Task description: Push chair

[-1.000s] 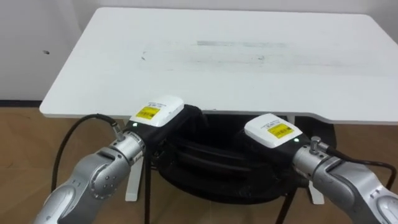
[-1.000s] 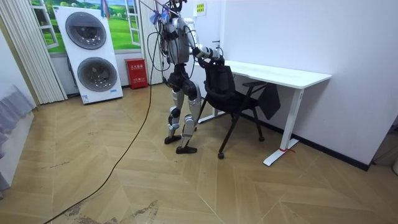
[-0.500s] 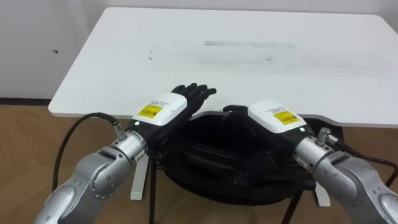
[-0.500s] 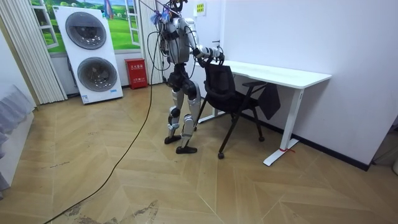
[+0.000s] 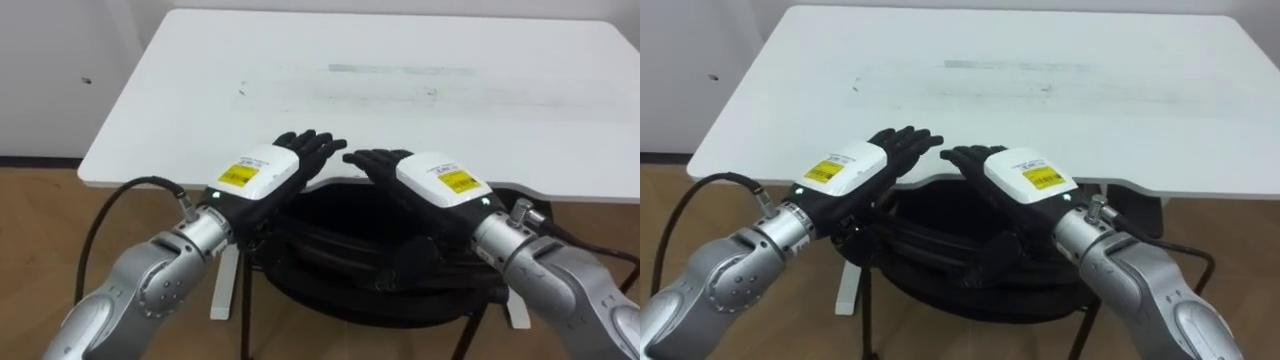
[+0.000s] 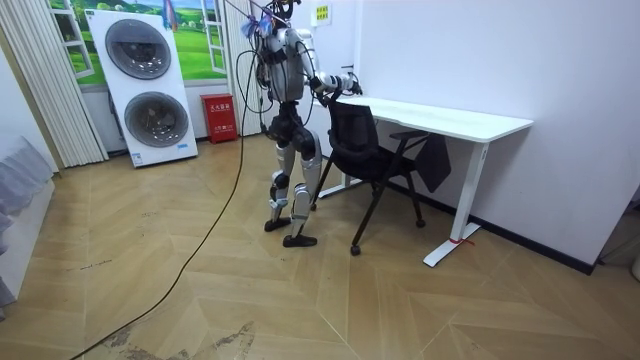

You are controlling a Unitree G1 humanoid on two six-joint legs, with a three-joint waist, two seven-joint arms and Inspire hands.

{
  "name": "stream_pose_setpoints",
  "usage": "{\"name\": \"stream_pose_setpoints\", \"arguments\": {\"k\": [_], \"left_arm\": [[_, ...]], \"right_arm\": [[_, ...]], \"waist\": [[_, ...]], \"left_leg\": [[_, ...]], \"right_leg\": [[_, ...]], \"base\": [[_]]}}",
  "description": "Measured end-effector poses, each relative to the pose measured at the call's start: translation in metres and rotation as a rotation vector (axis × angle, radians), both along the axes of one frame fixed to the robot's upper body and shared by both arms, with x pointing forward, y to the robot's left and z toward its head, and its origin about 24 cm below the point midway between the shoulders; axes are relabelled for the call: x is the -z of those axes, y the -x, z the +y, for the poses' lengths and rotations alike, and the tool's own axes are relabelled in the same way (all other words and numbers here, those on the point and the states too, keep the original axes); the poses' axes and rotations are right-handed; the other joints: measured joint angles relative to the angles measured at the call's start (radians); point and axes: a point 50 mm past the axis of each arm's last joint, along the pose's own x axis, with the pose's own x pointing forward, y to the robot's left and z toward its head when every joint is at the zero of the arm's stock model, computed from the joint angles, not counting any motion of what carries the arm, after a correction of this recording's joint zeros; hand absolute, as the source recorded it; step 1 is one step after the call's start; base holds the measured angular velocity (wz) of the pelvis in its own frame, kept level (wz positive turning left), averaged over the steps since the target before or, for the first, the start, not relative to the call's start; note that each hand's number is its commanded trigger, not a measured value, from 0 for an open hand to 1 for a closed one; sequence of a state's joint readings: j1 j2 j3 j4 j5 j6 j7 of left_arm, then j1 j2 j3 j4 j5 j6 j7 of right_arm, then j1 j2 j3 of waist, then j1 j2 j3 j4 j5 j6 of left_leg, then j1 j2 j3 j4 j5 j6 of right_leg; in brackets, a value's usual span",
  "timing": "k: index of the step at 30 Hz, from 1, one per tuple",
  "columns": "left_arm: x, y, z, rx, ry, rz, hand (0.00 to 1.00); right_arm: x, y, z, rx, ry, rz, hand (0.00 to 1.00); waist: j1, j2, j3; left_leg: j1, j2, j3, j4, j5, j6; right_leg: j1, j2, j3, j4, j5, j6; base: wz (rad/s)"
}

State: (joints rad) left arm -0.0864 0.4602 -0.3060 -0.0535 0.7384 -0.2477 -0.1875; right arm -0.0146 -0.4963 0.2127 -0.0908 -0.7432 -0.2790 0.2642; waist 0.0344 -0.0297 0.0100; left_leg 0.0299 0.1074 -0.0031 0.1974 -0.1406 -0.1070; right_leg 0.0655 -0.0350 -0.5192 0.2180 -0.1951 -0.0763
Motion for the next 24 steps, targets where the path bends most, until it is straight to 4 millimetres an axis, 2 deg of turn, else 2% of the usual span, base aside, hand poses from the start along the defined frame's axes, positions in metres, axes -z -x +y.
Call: {"name": "stream_pose_setpoints", "arguments": {"k": [2,5,7,10,14,19,22,24], "left_arm": [[-0.010,0.000,0.006,0.015,-0.022,-0.046,0.00],[-0.036,-0.003,0.023,-0.008,-0.048,-0.168,0.00],[-0.066,-0.006,0.041,-0.118,0.008,-0.338,0.00],[-0.092,-0.003,0.066,-0.237,0.075,-0.506,0.00],[-0.108,0.003,0.094,-0.366,0.100,-0.626,0.00],[-0.125,0.018,0.131,-0.545,0.100,-0.748,0.00],[-0.128,0.030,0.148,-0.629,0.100,-0.810,0.00],[-0.129,0.036,0.157,-0.674,0.118,-0.833,0.00]], "right_arm": [[-0.005,0.000,-0.001,-0.010,0.004,-0.027,0.00],[-0.039,-0.005,-0.017,0.051,-0.024,-0.200,0.00],[-0.068,-0.010,-0.031,0.137,-0.068,-0.381,0.00],[-0.087,-0.010,-0.045,0.196,-0.135,-0.513,0.00],[-0.107,-0.005,-0.064,0.283,-0.164,-0.658,0.00],[-0.131,0.005,-0.093,0.403,-0.199,-0.847,0.00],[-0.143,0.015,-0.111,0.474,-0.233,-0.965,0.00],[-0.148,0.019,-0.123,0.523,-0.239,-1.027,0.00]], "waist": [[-0.001,0.005,0.0024],[0.004,0.023,-0.0012],[0.002,0.030,-0.0049],[-0.006,0.034,-0.0082],[-0.007,0.037,-0.0099],[-0.024,0.025,-0.0152],[-0.032,0.026,-0.0156],[-0.032,0.027,-0.0160]], "left_leg": [[-0.001,0.000,0.000,0.001,0.000,0.000],[0.001,-0.004,0.007,0.001,0.003,0.005],[0.012,-0.008,0.013,-0.004,0.006,0.009],[0.032,-0.013,0.021,-0.015,0.007,0.011],[0.035,-0.018,0.033,-0.023,0.008,0.012],[0.038,-0.021,0.034,-0.031,0.008,0.013],[0.039,-0.026,0.034,-0.031,0.008,0.013],[0.039,-0.029,0.033,-0.031,0.008,0.013]], "right_leg": [[0.000,0.000,-0.001,-0.001,0.000,0.000],[0.002,-0.005,-0.003,-0.001,0.002,0.003],[0.010,-0.010,-0.004,-0.002,0.000,0.005],[0.024,-0.015,-0.002,-0.004,-0.006,0.017],[0.018,-0.022,0.006,0.001,-0.007,0.020],[0.029,-0.016,0.015,-0.017,0.004,0.026],[0.029,-0.015,0.043,-0.024,0.003,0.030],[0.034,-0.015,0.046,-0.033,0.006,0.033]], "base": [[0.00],[0.01],[0.00],[0.00],[-0.05],[0.01],[0.03],[-0.02]]}}
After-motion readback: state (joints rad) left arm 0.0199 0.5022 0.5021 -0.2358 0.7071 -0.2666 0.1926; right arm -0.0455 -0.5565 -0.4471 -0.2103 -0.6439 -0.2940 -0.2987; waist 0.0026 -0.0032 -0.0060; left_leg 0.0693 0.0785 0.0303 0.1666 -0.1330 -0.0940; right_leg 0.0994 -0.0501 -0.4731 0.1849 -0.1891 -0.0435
